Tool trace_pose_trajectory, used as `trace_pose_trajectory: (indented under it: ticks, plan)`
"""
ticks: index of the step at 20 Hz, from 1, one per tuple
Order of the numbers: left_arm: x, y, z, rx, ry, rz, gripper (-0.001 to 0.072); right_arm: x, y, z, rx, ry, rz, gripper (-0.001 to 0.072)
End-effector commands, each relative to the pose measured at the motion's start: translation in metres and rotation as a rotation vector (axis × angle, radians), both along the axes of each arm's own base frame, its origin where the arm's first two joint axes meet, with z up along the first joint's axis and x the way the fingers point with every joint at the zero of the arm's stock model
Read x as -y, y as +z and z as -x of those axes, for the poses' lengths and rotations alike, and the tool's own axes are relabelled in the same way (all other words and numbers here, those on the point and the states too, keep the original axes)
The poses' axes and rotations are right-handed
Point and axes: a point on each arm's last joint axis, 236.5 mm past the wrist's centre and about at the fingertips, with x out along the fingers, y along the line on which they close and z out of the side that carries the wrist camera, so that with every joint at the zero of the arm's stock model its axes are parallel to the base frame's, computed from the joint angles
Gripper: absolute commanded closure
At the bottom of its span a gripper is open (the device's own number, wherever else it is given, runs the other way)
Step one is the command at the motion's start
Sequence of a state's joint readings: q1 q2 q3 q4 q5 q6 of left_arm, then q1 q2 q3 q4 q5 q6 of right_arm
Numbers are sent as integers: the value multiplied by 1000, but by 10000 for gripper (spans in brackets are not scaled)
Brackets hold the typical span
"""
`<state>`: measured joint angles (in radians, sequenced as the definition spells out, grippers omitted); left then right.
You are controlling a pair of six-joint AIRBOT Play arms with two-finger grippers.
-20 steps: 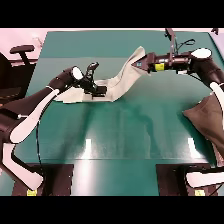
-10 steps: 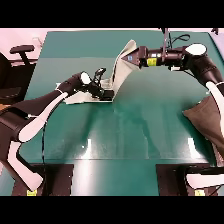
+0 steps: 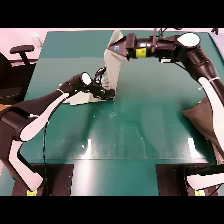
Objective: Fold the shirts.
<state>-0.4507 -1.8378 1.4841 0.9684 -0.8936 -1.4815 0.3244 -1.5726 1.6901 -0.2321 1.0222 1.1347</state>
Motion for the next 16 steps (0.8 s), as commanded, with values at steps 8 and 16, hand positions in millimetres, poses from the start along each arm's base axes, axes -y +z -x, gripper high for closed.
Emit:
trace_pose_trajectory:
  ticks: [8,16]
  plan:
    - [-98,63,-12,122,-109,-147,688,0,-51,-27,-4,-57,126,700]
    - [-235,147,-50,283,162,-167,687,-31,-63,-29,-37,-51,112,701]
